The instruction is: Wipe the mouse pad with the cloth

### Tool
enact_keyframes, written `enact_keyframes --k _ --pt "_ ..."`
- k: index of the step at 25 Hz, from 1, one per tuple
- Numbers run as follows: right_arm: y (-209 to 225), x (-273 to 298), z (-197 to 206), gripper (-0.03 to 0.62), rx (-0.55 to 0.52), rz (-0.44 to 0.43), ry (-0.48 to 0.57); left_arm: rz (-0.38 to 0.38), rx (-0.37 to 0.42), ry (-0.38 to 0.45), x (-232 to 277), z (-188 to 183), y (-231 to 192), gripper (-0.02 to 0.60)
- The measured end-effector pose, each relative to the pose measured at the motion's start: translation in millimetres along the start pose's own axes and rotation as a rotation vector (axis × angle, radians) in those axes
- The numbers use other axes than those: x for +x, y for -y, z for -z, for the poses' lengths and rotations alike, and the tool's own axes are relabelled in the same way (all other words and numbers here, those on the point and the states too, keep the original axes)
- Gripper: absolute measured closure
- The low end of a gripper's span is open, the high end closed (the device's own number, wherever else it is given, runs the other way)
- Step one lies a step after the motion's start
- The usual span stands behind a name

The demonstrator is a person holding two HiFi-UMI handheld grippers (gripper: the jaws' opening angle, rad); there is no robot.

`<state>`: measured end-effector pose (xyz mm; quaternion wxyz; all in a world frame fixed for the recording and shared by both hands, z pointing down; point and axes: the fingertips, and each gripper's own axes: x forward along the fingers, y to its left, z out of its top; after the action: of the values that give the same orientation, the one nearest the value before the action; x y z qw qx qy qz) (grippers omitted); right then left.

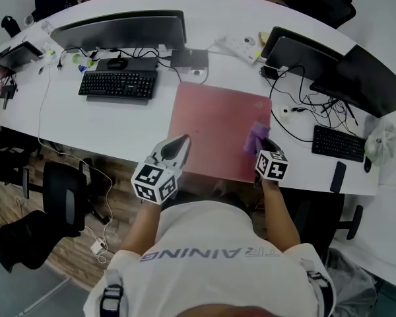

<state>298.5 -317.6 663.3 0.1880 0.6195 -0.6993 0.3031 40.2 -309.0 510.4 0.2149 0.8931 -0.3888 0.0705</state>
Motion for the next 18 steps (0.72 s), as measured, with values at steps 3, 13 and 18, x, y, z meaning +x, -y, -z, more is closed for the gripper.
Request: enact_keyframes --k 3,13,18 --pt "-60 -5 -3 0.505 -0.004 -0.046 0.020 0.003 0.006 0.004 -26 -7 -28 0.549" --pt "-266 34 42 0.505 -0.084 -0.225 -0.073 0.001 -0.002 -0.035 -112 4 -123 0.549" --pt "-331 60 82 0.505 -0.131 -0.279 -0.157 0.005 -0.010 -0.046 -139 12 -151 0.549"
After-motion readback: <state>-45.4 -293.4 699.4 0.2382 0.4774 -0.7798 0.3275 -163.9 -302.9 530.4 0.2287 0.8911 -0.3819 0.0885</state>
